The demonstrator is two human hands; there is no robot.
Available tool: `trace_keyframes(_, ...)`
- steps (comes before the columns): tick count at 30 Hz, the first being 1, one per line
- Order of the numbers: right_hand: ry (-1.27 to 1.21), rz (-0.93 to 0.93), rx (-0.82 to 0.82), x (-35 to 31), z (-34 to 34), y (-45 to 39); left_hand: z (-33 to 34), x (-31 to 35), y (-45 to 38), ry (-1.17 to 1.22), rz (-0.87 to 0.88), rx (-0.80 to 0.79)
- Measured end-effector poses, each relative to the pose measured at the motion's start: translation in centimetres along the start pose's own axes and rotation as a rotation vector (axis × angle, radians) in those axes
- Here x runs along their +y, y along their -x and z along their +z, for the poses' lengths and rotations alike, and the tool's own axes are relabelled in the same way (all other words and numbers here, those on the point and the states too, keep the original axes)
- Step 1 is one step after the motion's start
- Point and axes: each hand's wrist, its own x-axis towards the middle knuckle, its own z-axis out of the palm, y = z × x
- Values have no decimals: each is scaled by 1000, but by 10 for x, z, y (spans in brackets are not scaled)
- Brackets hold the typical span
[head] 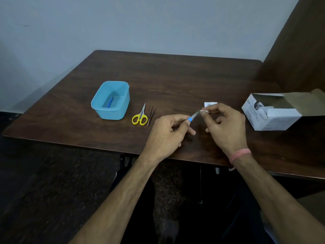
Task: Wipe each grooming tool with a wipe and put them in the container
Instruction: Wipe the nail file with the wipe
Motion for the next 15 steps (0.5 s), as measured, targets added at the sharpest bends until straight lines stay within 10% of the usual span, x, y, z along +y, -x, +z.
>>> trace_keyframes(15, 2, -95, -93, -1, 0, 2, -2, 2, 0, -32, 22, -12)
